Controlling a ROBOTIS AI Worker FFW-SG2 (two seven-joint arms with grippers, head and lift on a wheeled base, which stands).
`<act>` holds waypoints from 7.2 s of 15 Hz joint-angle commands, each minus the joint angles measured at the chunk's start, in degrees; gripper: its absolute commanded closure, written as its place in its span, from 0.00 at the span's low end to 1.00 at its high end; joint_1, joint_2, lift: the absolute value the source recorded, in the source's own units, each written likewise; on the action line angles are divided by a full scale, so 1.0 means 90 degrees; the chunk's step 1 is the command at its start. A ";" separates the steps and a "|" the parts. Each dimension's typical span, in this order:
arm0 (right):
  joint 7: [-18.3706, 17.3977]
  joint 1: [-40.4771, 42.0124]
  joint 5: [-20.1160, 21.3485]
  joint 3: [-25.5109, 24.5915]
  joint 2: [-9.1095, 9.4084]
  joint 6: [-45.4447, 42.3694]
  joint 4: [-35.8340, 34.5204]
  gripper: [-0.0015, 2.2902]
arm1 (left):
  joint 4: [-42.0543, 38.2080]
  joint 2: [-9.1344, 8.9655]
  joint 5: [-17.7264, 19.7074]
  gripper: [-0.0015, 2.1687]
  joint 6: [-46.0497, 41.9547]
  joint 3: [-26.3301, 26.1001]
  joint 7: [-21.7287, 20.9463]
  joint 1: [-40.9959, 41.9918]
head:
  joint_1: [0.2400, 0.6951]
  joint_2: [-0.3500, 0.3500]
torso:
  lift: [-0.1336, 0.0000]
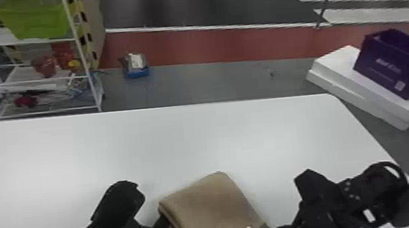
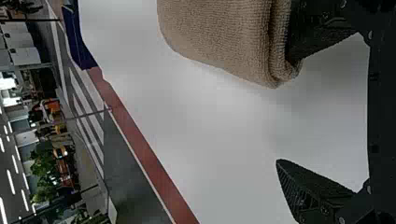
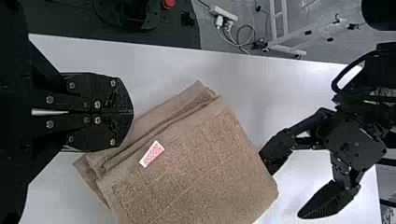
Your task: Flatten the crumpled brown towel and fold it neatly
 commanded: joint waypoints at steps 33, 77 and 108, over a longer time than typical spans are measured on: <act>0.0031 -0.0436 -0.1420 -0.0922 0.0571 -0.0156 0.0833 0.76 | -0.1222 -0.0017 -0.0196 0.08 0.0297 0.1026 -0.2408 0.0156 | 1.00 0.42 | 0.07; -0.4111 0.0512 -0.1732 -0.2641 0.3588 -0.2265 0.0940 0.03 | -0.0675 -0.0017 0.3798 0.06 -0.2340 0.0782 0.3968 0.1123 | 1.00 0.42 | 0.07; -0.5137 0.1264 -0.2552 -0.2992 0.4243 -0.2500 0.1399 0.04 | -0.0704 -0.0017 0.4199 0.06 -0.2730 0.1231 0.4379 0.1582 | 1.00 0.39 | 0.07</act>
